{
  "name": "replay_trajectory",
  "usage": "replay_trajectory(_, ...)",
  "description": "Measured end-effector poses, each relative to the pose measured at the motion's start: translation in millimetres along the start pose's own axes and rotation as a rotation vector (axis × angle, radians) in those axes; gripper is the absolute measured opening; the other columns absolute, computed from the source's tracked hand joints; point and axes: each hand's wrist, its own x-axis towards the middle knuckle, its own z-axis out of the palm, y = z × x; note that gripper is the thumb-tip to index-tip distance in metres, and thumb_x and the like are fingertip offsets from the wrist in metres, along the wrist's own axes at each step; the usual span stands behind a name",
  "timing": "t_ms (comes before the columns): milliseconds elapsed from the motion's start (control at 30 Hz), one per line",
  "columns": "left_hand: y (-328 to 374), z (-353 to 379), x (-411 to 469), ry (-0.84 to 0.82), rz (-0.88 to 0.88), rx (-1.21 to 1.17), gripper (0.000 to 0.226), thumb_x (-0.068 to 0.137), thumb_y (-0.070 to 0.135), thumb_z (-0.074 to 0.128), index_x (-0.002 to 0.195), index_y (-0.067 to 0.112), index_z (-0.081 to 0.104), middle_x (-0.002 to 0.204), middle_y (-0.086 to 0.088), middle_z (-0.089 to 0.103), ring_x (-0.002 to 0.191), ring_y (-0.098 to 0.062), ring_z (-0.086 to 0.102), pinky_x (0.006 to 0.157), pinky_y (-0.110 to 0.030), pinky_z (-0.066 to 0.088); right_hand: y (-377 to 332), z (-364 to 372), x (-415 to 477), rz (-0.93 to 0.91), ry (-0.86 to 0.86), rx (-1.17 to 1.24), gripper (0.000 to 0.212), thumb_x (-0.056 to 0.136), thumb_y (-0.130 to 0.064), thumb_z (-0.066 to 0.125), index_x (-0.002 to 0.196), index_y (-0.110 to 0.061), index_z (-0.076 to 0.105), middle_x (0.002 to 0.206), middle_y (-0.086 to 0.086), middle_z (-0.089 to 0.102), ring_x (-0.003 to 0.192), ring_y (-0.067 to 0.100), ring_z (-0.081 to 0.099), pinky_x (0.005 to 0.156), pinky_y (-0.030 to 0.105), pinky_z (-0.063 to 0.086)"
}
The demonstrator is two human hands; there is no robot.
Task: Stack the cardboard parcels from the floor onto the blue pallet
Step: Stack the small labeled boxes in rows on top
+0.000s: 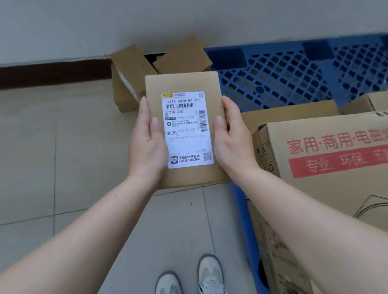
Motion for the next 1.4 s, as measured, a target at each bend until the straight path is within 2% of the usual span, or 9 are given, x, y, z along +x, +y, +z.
replay_trajectory(100, 44, 11, -17, -0.016, 0.006, -0.07, 0.048, 0.103, 0.02, 0.032, 0.149, 0.03, 0.025, 0.151, 0.016, 0.033, 0.137, 0.0, 0.031, 0.116, -0.025, 0.025, -28, -41, -6, -0.008, 0.031, 0.023, 0.045, 0.101, -0.022, 0.034, 0.145, -0.024, 0.03, 0.144, -0.01, 0.042, 0.126, 0.003, 0.04, 0.102, 0.021, 0.032)
replay_trajectory(433, 136, 76, -74, -0.081, 0.102, -0.083, 0.048, 0.103, 0.021, 0.031, 0.149, 0.033, 0.025, 0.15, 0.019, 0.035, 0.136, 0.001, 0.033, 0.116, -0.028, 0.026, -52, -162, -24, -0.064, 0.142, 0.031, 0.044, 0.103, -0.022, 0.029, 0.147, -0.022, 0.027, 0.148, -0.011, 0.036, 0.135, 0.003, 0.032, 0.101, 0.012, 0.024)
replay_trajectory(633, 158, 139, -125, -0.142, 0.112, -0.085, 0.048, 0.103, 0.022, 0.03, 0.149, 0.034, 0.024, 0.149, 0.021, 0.034, 0.135, 0.001, 0.033, 0.114, -0.025, 0.026, -27, -240, -47, -0.044, 0.197, -0.023, 0.045, 0.102, -0.022, 0.029, 0.147, -0.023, 0.026, 0.147, -0.01, 0.037, 0.133, 0.006, 0.035, 0.098, 0.012, 0.025)
replay_trajectory(767, 174, 191, -166, -0.221, 0.098, -0.085, 0.049, 0.102, 0.027, 0.03, 0.149, 0.039, 0.019, 0.131, 0.025, 0.036, 0.121, 0.004, 0.038, 0.11, -0.026, 0.028, -9, -303, -64, 0.001, 0.259, -0.041, 0.044, 0.102, -0.021, 0.031, 0.146, -0.023, 0.03, 0.136, 0.011, 0.051, 0.115, 0.013, 0.045, 0.093, 0.022, 0.036)
replay_trajectory(900, 197, 240, -203, -0.285, 0.103, -0.094, 0.05, 0.102, 0.031, 0.03, 0.149, 0.042, 0.015, 0.145, 0.015, 0.037, 0.125, -0.002, 0.042, 0.111, -0.036, 0.033, 4, -367, -77, 0.024, 0.302, -0.065, 0.044, 0.102, -0.023, 0.03, 0.146, -0.024, 0.03, 0.143, -0.008, 0.044, 0.129, 0.004, 0.038, 0.096, 0.014, 0.026)
replay_trajectory(1033, 218, 283, -238, -0.343, 0.132, -0.111, 0.053, 0.101, 0.03, 0.031, 0.15, 0.04, 0.012, 0.148, 0.012, 0.033, 0.13, -0.004, 0.038, 0.113, -0.037, 0.031, 14, -425, -91, 0.047, 0.343, -0.07, 0.043, 0.102, -0.025, 0.031, 0.145, -0.026, 0.032, 0.138, -0.02, 0.043, 0.117, -0.012, 0.035, 0.1, 0.01, 0.023)
replay_trajectory(1167, 230, 320, -276, -0.383, 0.132, -0.066, 0.055, 0.101, 0.03, 0.032, 0.15, 0.038, 0.008, 0.151, 0.009, 0.027, 0.136, -0.007, 0.029, 0.116, -0.035, 0.023, 34, -475, -107, 0.054, 0.368, -0.054, 0.042, 0.102, -0.024, 0.033, 0.144, -0.027, 0.035, 0.145, -0.019, 0.036, 0.131, -0.007, 0.029, 0.1, 0.008, 0.019)
replay_trajectory(1300, 235, 354, -313, -0.438, 0.132, -0.03, 0.059, 0.101, 0.033, 0.033, 0.15, 0.039, 0.001, 0.152, 0.011, 0.02, 0.14, -0.012, 0.022, 0.117, -0.042, 0.02, 55, -517, -126, 0.07, 0.401, -0.065, 0.041, 0.101, -0.022, 0.035, 0.142, -0.028, 0.038, 0.113, -0.034, 0.042, 0.105, -0.018, 0.036, 0.078, -0.008, 0.025)
replay_trajectory(1400, 234, 376, -339, -0.489, 0.124, -0.01, 0.062, 0.101, 0.032, 0.034, 0.15, 0.038, -0.003, 0.154, 0.011, 0.013, 0.142, -0.013, 0.015, 0.118, -0.039, 0.016, 75, -543, -140, 0.113, 0.414, -0.06, 0.04, 0.101, -0.024, 0.035, 0.141, -0.03, 0.039, 0.12, -0.025, 0.053, 0.112, -0.002, 0.049, 0.081, 0.005, 0.036)
